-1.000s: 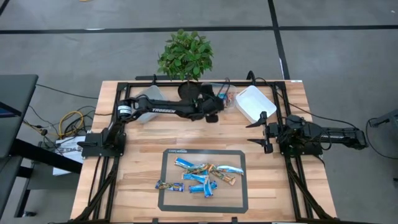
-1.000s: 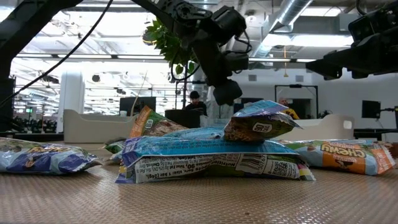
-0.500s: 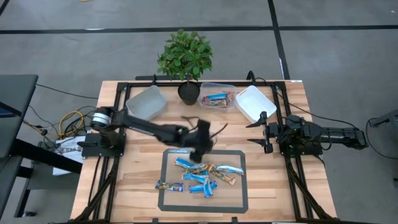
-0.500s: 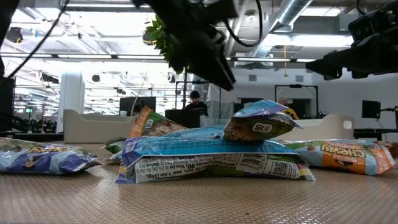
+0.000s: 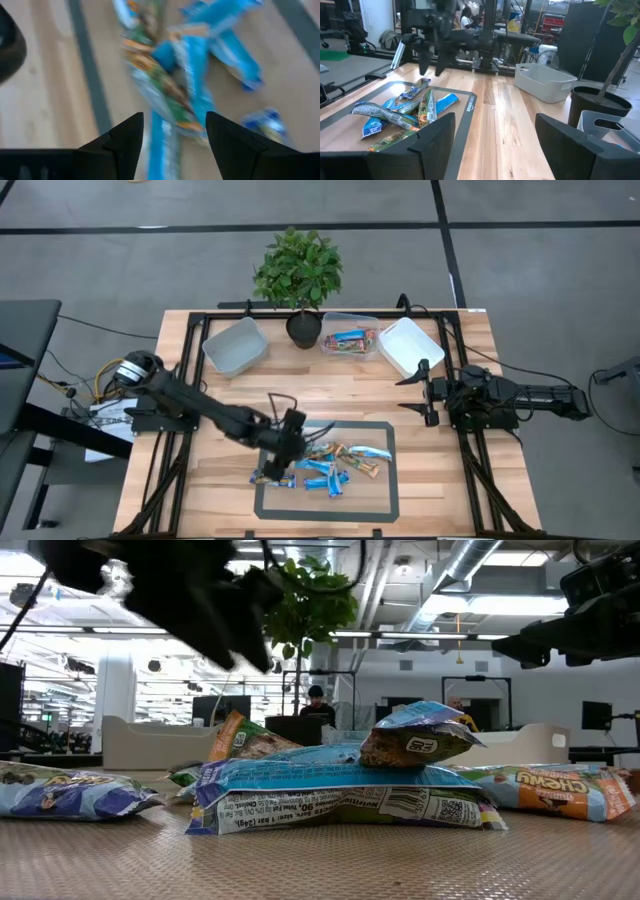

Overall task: Pick and place Granola Bars by type
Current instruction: Put the blue granola bar into the gray bin

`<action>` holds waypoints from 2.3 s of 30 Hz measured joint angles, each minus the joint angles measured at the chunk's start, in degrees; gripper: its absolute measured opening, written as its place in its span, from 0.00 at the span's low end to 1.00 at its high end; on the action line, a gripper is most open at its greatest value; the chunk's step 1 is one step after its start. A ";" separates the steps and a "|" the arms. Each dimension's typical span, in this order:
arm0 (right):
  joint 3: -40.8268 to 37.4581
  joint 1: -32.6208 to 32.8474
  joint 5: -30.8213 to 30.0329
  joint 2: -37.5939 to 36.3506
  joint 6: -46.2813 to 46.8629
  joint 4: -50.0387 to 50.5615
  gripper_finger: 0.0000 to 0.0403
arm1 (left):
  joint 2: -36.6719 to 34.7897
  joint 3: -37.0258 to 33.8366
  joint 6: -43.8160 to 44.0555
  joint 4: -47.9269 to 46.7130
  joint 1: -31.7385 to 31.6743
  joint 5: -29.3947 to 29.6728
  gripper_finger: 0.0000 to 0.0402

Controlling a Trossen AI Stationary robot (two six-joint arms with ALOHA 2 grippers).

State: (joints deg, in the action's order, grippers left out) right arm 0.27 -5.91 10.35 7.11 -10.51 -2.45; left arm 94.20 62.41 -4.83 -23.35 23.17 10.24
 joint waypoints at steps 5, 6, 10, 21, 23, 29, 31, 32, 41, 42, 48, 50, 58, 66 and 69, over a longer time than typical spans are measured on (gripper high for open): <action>0.01 -0.01 0.00 0.00 0.00 0.00 0.67 | -1.04 -1.16 6.19 -4.23 3.72 -0.07 0.52; 0.00 0.00 0.00 0.00 0.01 0.01 0.67 | -1.01 -1.27 7.95 -5.89 4.32 -0.09 0.52; 0.00 -0.02 0.02 0.01 0.01 0.01 0.67 | -1.01 -1.33 14.64 -10.11 6.86 -2.22 0.52; 0.01 -0.02 0.02 0.00 0.00 0.01 0.67 | 1.29 -2.27 27.06 -9.40 11.99 -5.67 0.52; 0.01 0.00 0.04 0.00 0.00 0.00 0.67 | 2.72 -2.44 27.57 -8.92 12.35 -5.66 0.52; 0.02 -0.02 0.04 0.02 0.01 -0.03 0.67 | 6.30 -2.21 28.15 -4.65 12.62 -7.42 0.52; 0.00 0.00 0.04 0.00 0.01 -0.05 0.67 | 7.24 -2.21 28.73 -4.01 12.62 -6.89 0.52; 0.01 0.00 0.04 0.01 0.01 -0.03 0.67 | 7.53 -2.21 29.32 -4.11 12.63 -6.47 0.52; 0.02 -0.02 0.04 0.01 0.01 -0.04 0.67 | 10.68 -2.45 33.05 -4.16 12.90 -1.86 0.52; 0.00 0.00 0.07 0.01 0.01 -0.04 0.67 | 10.68 -2.45 33.16 -4.09 12.90 -1.88 0.52; 0.01 -0.02 0.04 0.01 0.01 -0.01 0.67 | 10.77 -2.45 34.32 -4.07 13.09 -1.74 0.52; 0.01 0.00 0.04 0.01 0.01 -0.01 0.67 | 10.79 -2.45 34.45 -4.05 13.10 -1.60 0.52; 0.02 -0.02 0.05 0.01 0.01 -0.01 0.67 | 10.82 -2.47 34.63 -3.87 13.10 -1.88 0.52; 0.01 -0.02 0.04 0.01 0.01 -0.01 0.67 | 10.79 -2.32 34.43 -3.81 13.04 -2.95 0.45; 0.01 -0.02 0.04 0.01 0.01 -0.01 0.67 | 10.88 -1.85 33.58 -4.13 13.01 -3.33 0.37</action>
State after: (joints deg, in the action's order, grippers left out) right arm 0.29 -5.93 10.39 7.11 -10.50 -2.46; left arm 105.07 60.56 28.75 -27.48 36.18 6.91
